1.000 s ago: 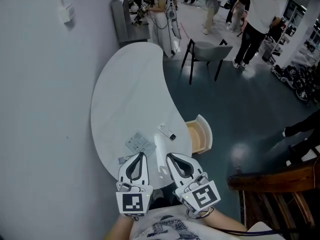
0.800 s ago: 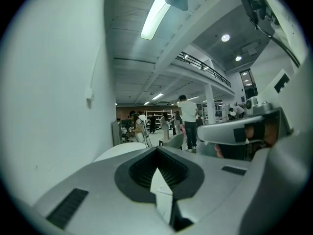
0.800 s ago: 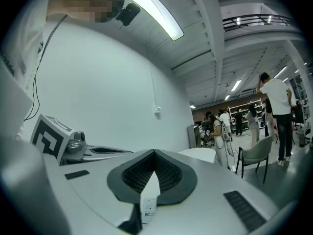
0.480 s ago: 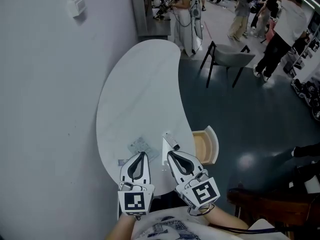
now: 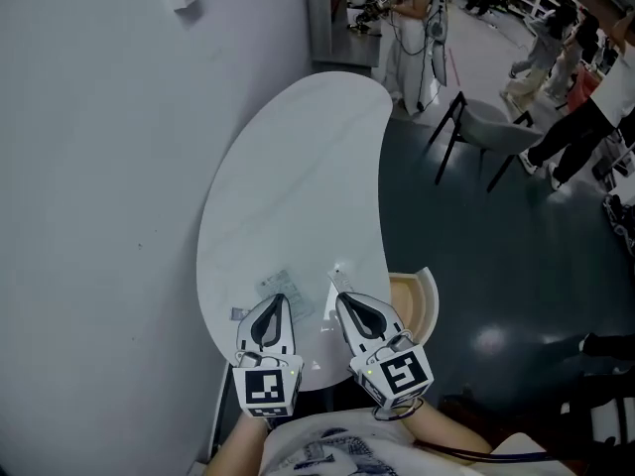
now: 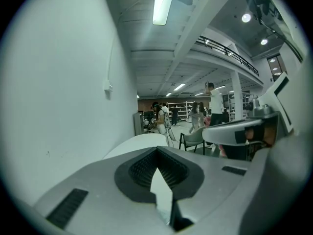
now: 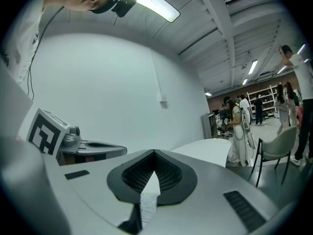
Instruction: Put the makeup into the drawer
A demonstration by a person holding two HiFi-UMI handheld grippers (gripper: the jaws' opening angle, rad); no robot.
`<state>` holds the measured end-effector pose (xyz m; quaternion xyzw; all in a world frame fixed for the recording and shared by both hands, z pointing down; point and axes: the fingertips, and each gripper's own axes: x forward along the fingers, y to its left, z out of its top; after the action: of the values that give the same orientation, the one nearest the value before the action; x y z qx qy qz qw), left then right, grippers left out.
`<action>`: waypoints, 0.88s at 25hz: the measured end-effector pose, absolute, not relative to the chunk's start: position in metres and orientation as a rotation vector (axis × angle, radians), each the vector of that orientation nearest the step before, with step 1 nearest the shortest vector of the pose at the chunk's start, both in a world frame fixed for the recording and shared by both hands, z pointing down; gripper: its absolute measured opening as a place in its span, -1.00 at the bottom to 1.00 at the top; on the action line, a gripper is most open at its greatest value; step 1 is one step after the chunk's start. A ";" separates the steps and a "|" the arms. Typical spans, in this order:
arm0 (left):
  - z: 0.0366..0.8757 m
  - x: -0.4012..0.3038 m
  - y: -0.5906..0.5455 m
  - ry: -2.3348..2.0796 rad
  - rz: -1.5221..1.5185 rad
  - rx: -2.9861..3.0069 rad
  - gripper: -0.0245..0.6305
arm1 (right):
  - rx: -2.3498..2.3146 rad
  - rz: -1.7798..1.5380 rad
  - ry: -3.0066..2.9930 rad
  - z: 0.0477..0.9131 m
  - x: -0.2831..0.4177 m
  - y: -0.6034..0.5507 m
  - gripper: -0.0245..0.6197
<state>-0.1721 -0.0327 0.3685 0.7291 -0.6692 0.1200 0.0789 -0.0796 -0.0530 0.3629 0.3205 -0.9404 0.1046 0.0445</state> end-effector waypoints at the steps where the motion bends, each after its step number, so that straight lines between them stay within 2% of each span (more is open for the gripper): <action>1: 0.371 -0.172 -0.034 -2.013 0.361 2.167 -0.87 | 0.968 0.322 -2.871 0.366 -0.079 -0.056 -0.87; 22: 0.428 -0.189 -0.061 -1.978 0.394 2.102 -0.87 | 0.987 0.399 -2.711 0.433 -0.081 -0.099 -0.86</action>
<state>-0.1892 -0.0613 0.4282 0.7170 -0.6745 0.1344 0.1139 -0.0815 -0.0985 0.4334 0.3366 -0.9247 0.1360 0.1143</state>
